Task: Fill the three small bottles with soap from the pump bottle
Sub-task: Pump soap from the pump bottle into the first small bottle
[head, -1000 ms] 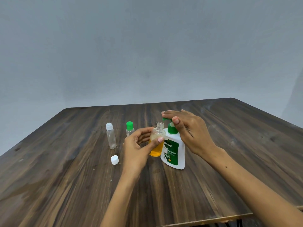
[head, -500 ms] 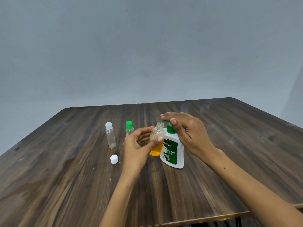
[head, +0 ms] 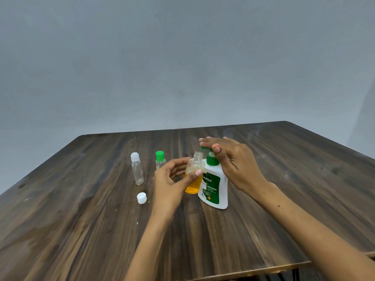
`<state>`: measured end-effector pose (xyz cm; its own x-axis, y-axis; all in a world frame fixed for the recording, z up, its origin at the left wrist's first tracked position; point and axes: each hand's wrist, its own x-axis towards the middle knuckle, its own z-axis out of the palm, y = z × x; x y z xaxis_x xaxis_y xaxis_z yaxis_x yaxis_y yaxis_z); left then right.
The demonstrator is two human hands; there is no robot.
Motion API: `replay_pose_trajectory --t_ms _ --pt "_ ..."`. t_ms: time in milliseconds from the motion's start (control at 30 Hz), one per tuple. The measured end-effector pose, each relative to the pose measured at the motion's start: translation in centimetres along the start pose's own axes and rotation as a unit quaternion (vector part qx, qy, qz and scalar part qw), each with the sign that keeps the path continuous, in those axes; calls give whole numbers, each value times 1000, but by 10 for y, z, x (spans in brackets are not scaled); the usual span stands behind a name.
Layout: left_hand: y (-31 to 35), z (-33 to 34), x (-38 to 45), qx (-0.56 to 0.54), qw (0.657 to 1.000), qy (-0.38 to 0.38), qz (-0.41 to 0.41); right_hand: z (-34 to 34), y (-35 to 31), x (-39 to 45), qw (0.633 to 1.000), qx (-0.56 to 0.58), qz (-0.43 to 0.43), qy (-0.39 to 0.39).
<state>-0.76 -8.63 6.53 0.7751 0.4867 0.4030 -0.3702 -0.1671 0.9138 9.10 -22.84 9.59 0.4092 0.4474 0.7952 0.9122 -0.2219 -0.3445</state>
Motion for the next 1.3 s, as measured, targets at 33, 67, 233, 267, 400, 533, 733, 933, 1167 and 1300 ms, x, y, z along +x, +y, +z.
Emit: replay_pose_trajectory --t_ms 33,67,233,267,400,533,733,933,1167,1300 --pt "0 -1 0 0 1000 2 0 1 -1 0 1000 0 -2 2" --pt "0 -1 0 1 1000 3 0 2 -1 -1 1000 0 -5 6" --pt "-2 -3 1 10 1000 2 -4 4 2 -6 1000 6 -3 15" --pt "-2 -2 1 10 1000 1 -3 4 2 -5 1000 4 -1 14" --pt "-3 0 0 8 1000 -6 -6 3 2 -5 1000 -2 -6 11" --pt "-3 2 0 1 1000 -7 -9 6 5 -9 1000 6 1 15" --pt "-4 1 -2 3 1000 -7 -3 3 4 -7 1000 -5 -18 7" --pt "-3 -6 -4 -6 1000 7 -3 -3 1 -8 994 -84 -72 -17" --pt "-1 -49 -22 6 999 47 21 27 -39 -15 985 -43 -169 5" --pt "-9 -97 -40 32 995 96 9 71 -43 -24 990 12 -120 -70"
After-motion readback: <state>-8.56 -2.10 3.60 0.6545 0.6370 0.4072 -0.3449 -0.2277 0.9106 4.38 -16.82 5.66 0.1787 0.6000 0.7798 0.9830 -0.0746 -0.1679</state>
